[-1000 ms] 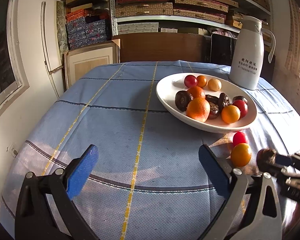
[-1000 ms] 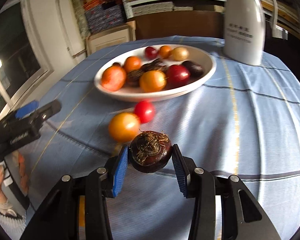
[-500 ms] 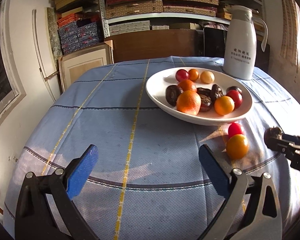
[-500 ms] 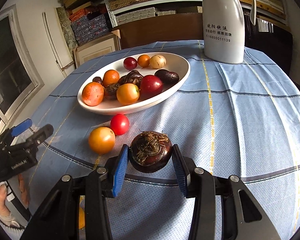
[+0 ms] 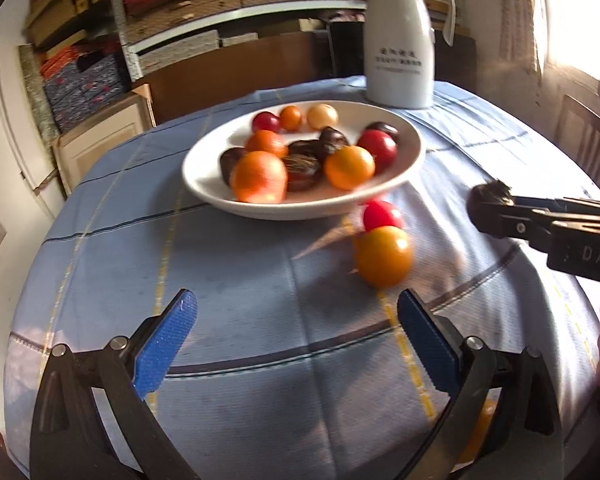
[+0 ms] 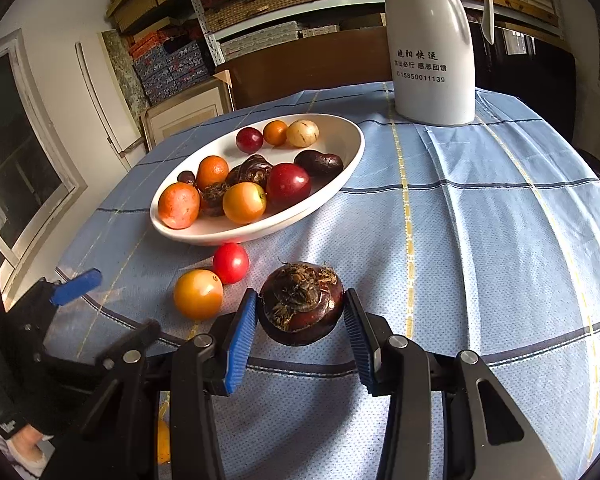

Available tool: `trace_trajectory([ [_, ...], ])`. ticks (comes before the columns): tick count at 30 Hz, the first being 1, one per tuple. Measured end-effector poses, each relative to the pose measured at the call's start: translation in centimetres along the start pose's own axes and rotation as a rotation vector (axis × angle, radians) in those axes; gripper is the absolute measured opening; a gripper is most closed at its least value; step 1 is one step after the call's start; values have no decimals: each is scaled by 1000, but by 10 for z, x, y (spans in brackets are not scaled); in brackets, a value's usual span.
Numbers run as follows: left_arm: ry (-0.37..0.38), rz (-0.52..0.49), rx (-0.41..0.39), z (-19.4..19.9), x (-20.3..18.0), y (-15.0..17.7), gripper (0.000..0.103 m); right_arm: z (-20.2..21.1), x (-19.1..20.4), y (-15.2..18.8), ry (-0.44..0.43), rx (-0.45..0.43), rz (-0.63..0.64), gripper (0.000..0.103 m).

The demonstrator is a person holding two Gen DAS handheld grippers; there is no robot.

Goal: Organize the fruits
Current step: 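Grasp a dark brown fruit with the right tool while the left tool grasps a yellow-orange fruit, then carry the yellow-orange fruit over the plate and open the left tool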

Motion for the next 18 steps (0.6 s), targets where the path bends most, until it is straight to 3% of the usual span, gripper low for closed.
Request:
trace_trajectory([
  [9,30,-50,31,-25,-33,-22,98,3,-4,-2,-14,-10,-23,44],
  [10,37,-58,35,-26,-35,-23,93,3,-5,-2,-16,-10,-29,44],
  [11,55,-64,45,-28,-38,-22,73,3,-6,-2,-17,-10,-31,44],
  [13,125,-50,87,-34,-40,-19,44,3,-5,-2,-19,-10,-30,45],
  [14,155,-34,103,-37,-41,-18,37,2,-5,-2,-20,-10,-29,45],
  [18,195,1,92,-35,-38,-19,36,2,-6,-1,-20,-8,-37,45],
])
Point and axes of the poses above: each gripper's, at about its wrist camera, not at the fingertips, and z roughly against the way its jaws point, x to its left, y to its underside, the point moved 7 cm from there along -z, roughly the way its jaws point, and after that the axes turned 9 degrees about -y, right-handed, at the moved point
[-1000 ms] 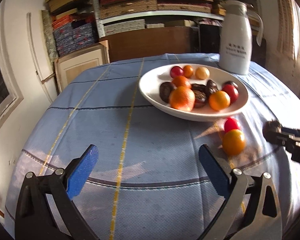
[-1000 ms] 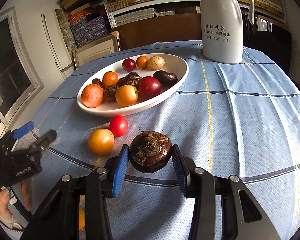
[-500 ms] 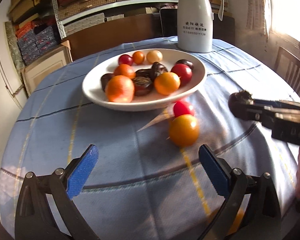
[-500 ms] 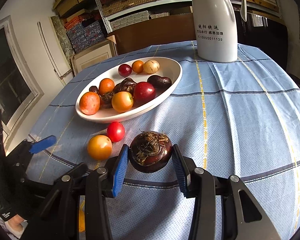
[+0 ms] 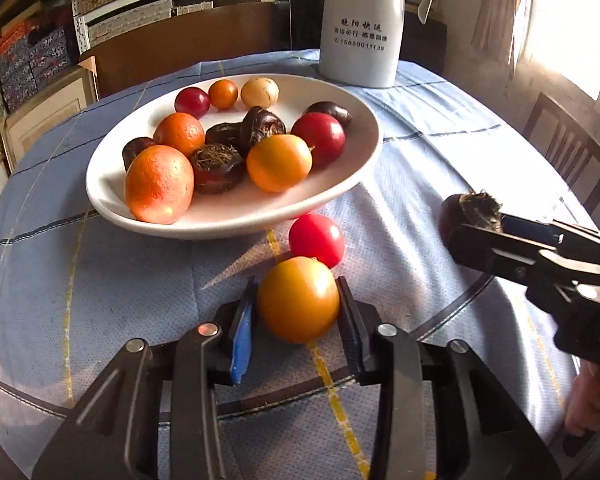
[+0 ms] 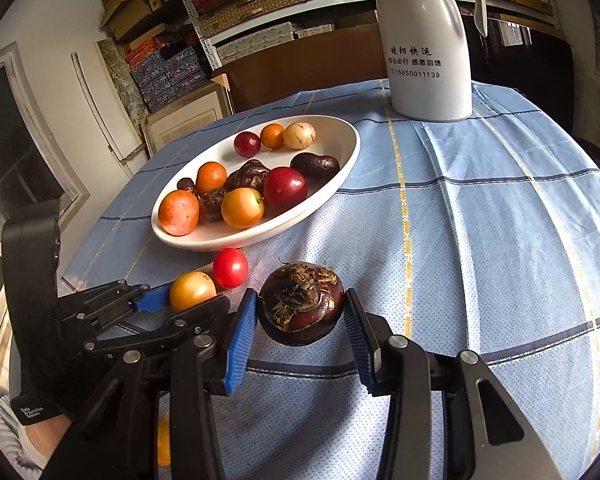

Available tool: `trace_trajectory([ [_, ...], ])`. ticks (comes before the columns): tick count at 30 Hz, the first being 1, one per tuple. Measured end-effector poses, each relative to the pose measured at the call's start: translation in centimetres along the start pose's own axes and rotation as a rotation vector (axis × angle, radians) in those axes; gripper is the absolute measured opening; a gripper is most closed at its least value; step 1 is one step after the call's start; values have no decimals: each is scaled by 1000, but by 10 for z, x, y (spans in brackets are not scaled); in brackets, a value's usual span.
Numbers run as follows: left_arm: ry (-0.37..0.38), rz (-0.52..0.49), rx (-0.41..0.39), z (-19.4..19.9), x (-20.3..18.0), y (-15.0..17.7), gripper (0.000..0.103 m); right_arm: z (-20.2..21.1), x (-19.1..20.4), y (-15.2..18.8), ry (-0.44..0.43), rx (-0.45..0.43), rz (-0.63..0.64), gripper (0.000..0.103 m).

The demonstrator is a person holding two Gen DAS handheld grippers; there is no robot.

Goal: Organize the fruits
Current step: 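Carry the yellow-orange fruit over the plate and open the left tool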

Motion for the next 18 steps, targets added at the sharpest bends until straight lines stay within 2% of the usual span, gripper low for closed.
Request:
trace_trajectory([
  [5,-40,-1,-69,27,13,6,37,-1,-3,1,-5,0,-19,45],
  [8,-76,52,-125,47,34,-1,38,4,1,-1,-8,-28,-6,44],
  [12,-90,143,-161,57,70,-30,37,7,10,-19,-42,-59,7,44],
  [18,-127,182,-175,41,105,-84,42,-18,19,-74,-7,-64,48,44],
])
Point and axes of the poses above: each gripper's, at about its wrist camera, not at the fingertips, and z roughly against the way its jaws point, x to its left, y to its underside, the point moved 7 cm from there along -z, roughly the way its jaws point, and after that the axes turned 9 degrees about -y, right-handed, at the moved point
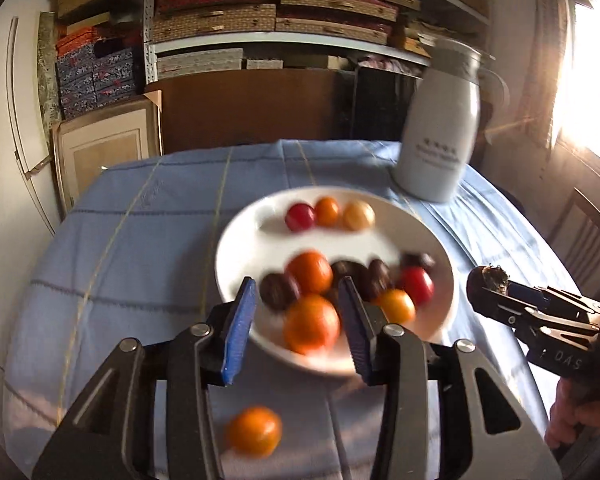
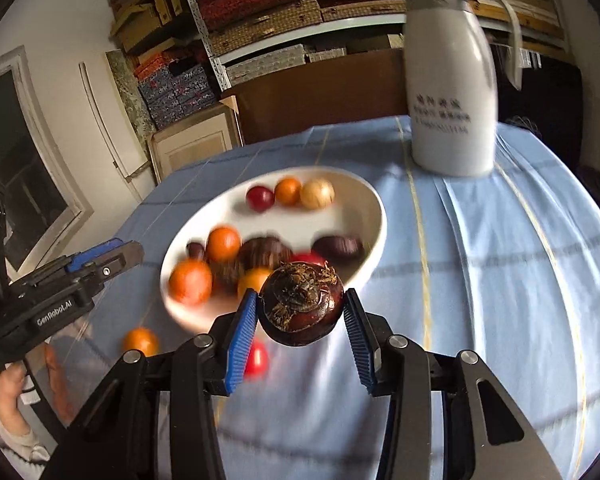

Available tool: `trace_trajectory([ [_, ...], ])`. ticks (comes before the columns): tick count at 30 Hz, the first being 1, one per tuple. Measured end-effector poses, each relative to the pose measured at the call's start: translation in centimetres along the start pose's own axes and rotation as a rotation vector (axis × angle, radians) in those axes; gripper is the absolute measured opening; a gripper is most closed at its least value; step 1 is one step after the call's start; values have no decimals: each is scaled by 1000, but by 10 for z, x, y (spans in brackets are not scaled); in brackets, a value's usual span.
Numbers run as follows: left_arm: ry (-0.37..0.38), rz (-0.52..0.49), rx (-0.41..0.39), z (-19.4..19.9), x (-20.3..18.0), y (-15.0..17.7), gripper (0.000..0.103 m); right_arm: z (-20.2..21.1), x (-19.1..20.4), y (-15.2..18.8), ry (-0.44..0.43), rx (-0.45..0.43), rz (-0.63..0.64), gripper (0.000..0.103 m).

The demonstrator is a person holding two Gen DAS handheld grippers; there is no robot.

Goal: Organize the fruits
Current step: 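Carry the yellow-orange fruit over the plate and open the left tool, then grasp an orange fruit with the left tool while the right tool carries the dark fruit over the plate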

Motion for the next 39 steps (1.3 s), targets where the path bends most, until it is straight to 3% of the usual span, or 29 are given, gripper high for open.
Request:
trace_trajectory([
  [4,-6,11,31,-28,10,-7,42,-32,-4,-27,1,12,-12,44],
  [6,6,5,39,-22,21,7,56,-37,-8,-29,-21,4,-31,44],
  [8,-80,-9,18,-11,50,25,77,-40,-12,-21,-22,29,-34,44],
  [9,-133,9,9,-6,70,31,80,-39,-14,-19,-23,35,-35,44],
  [11,-147,79,19,-1,105,44,88,-39,-17,-16,-23,39,-49,44],
  [13,-113,159,56,1,131,64,88,-37,-17,-14,-29,39,-53,44],
  [15,-126,198,86,7,150,91,88,-35,-17,-13,-32,35,-54,44],
  [22,-177,138,157,24,153,141,88,-32,-14,-11,-56,39,-58,44],
  [24,-174,148,211,19,157,151,86,-31,-12,-10,-60,41,-55,44],
  [26,-150,173,231,21,163,159,67,-29,-10,-10,-66,40,-50,44],
  [28,-148,174,234,25,164,163,64,-28,-9,-10,-70,39,-51,44],
  [34,-144,144,230,33,160,169,37,-31,-7,-8,-78,49,-53,44],
  [39,-100,147,212,42,155,170,37,-29,-7,-9,-80,41,-54,44],
])
Point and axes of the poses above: each gripper's, at about its wrist camera, not at the fingertips, and z roughly against the way its jaws point, x to its left, y to its underside, the point moved 7 cm from there along -z, roughly the way its jaws point, and after that the axes turned 9 degrees about -y, right-handed, at the moved point
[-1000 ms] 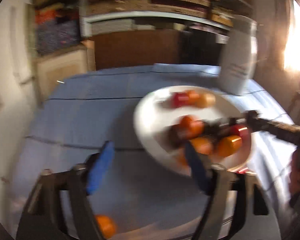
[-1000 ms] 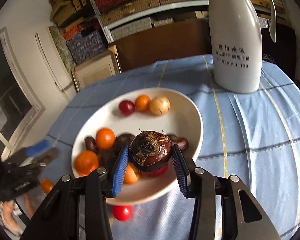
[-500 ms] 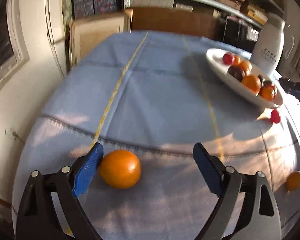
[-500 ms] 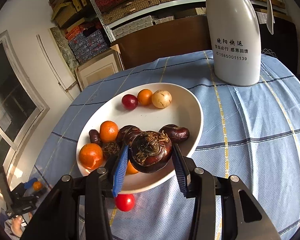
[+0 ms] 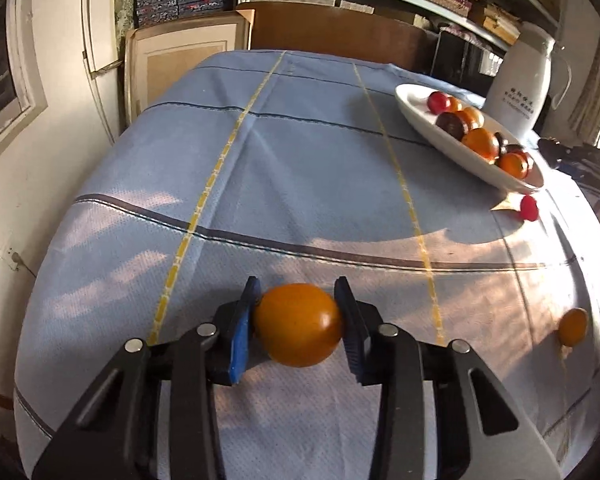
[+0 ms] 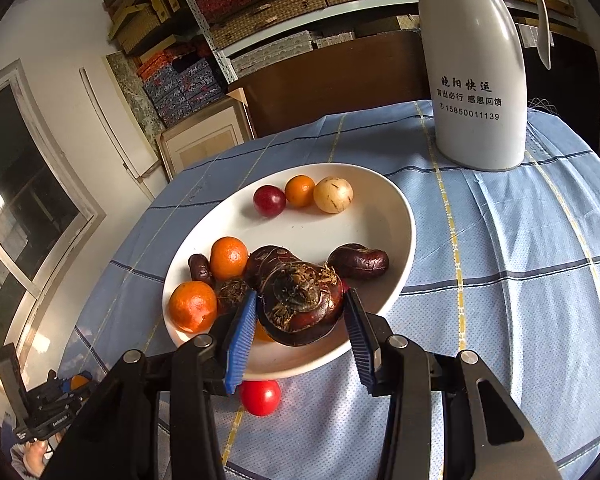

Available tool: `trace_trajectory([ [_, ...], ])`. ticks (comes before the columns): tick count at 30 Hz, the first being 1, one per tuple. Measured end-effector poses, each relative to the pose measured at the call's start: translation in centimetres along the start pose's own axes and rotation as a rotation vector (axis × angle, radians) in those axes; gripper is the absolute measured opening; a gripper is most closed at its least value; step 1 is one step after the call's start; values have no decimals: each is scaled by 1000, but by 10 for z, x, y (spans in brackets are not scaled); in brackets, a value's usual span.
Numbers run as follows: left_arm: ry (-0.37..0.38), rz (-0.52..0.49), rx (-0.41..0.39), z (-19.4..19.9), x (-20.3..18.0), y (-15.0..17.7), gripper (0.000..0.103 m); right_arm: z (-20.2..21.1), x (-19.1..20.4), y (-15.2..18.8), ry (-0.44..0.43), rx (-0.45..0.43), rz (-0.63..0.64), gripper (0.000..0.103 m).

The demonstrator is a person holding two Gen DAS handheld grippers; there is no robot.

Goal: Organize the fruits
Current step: 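Grasp an orange fruit with the left tool while the right tool carries the dark fruit over the plate, then open both tools to drop the orange and dark brown fruits onto the plate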

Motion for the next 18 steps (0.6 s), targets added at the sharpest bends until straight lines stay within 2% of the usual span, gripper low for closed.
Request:
trace_trajectory([
  [3,40,17,-17,3,-8,-14,37,1,-4,-1,5,-8,-13,44],
  [6,67,-24,-66,6,-39,-52,37,4,-6,-6,11,-21,-18,44],
  [9,111,-79,-108,-1,-87,-100,37,4,-10,-16,16,-36,-25,44],
  [13,168,-120,-131,-29,-150,-157,37,-10,-19,-34,24,-26,-22,44],
  [18,178,-132,-107,-75,-191,-193,37,-41,-25,-51,33,5,1,44],
])
Point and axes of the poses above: each gripper's, at about its wrist camera, not at the fingertips, and z roughly against the way its jaws point, x to its left, y to its underside, the point moved 7 cm from there along -z, roughly the way its jaws point, and after that the axes turned 9 degrees about -y, right-handed, at the moved point
